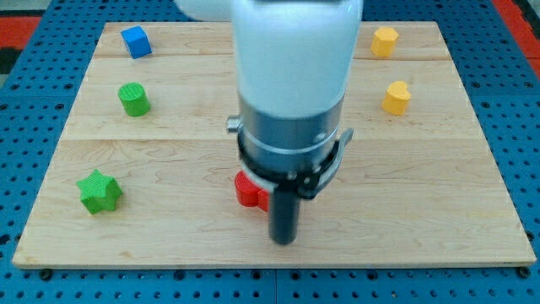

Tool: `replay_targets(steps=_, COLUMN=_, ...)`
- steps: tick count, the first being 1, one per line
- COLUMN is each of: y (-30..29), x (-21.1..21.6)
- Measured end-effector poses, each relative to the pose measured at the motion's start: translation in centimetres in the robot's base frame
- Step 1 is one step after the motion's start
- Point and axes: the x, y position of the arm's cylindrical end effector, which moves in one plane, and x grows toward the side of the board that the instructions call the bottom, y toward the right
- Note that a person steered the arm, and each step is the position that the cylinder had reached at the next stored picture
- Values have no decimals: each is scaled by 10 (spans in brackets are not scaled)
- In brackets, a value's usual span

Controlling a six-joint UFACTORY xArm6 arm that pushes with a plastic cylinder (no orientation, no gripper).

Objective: Point at the green star

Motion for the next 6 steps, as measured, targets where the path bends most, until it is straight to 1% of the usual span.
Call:
replay_targets(steps=1, y=-60, x=19)
replay_targets(steps=2, y=-166, x=8)
replay_targets(steps=3, y=-245, x=-22)
replay_targets(steps=4, y=-258, x=-48)
replay_targets(steps=5, y=-236, x=-67)
replay_targets(steps=6, y=-209, x=-76)
